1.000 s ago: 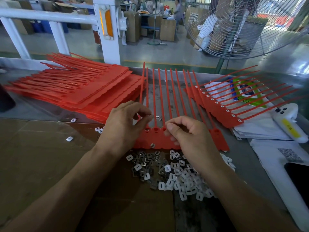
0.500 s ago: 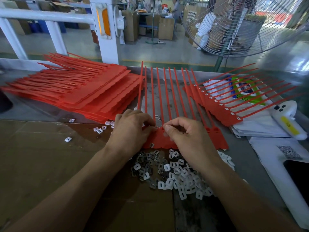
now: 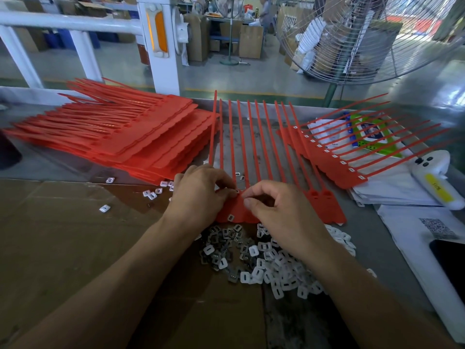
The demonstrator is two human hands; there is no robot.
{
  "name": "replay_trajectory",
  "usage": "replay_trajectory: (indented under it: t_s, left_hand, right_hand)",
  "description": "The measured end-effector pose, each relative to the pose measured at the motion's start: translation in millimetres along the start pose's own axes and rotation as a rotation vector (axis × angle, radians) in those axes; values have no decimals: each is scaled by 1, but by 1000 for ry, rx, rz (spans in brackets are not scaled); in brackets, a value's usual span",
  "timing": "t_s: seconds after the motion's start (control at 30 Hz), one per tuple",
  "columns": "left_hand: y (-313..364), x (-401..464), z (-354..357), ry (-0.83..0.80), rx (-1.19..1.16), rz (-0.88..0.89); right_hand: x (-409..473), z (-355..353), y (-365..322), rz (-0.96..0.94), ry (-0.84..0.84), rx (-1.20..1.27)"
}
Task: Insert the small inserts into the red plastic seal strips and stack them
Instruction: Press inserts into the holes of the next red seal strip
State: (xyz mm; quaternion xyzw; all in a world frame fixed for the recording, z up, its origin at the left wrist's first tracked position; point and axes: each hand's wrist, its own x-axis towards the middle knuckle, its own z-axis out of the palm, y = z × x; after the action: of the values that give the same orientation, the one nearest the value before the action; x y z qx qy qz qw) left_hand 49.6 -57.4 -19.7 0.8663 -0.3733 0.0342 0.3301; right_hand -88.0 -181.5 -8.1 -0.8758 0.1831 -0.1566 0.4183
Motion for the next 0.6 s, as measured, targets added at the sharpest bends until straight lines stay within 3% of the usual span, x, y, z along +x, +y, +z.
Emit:
replay_trajectory:
  t_s: [0.6]
  left_hand:
    - [5,-4,-6,-46,-63,-23]
  right_hand:
    - [0,21,-4,-174,-16,-335]
